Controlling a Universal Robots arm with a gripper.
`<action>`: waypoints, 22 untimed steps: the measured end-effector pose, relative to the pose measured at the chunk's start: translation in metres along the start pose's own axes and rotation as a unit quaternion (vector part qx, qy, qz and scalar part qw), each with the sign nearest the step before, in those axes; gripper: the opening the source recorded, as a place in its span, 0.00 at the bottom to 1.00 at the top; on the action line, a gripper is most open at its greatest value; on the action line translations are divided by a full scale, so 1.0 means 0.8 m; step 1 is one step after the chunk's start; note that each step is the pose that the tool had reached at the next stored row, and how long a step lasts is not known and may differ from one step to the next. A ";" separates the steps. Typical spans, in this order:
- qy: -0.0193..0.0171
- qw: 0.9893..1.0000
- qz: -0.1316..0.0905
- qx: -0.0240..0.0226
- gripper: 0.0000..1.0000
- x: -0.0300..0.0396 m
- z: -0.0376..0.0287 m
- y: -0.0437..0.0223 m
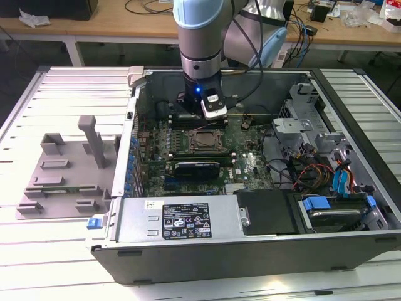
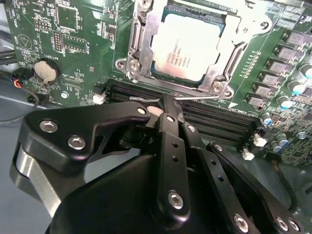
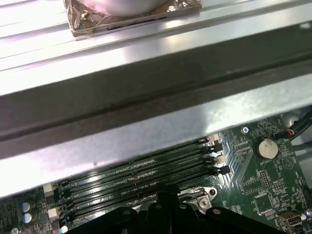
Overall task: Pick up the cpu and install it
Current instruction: 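Install the first cpu locking lever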
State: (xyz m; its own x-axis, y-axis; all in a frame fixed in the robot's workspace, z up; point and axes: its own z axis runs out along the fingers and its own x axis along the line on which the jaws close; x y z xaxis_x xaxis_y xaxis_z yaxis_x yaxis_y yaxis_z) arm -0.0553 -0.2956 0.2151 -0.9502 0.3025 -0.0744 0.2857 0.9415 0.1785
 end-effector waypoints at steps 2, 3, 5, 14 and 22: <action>0.000 1.000 0.002 0.000 0.11 0.0009 0.0005 0.0029; -0.001 1.000 0.003 0.000 0.11 0.0010 0.0011 0.0032; -0.001 1.000 0.005 0.000 0.11 0.0013 0.0040 0.0027; -0.006 1.000 0.026 0.002 0.11 0.0004 0.0138 0.0015; -0.008 1.000 0.026 0.007 0.11 -0.0018 0.0208 0.0015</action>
State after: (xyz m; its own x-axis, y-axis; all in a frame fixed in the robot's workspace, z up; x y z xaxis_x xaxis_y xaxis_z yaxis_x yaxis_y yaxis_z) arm -0.0515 -0.2924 0.1990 -0.9318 0.3539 -0.0804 0.3372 0.9262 0.1688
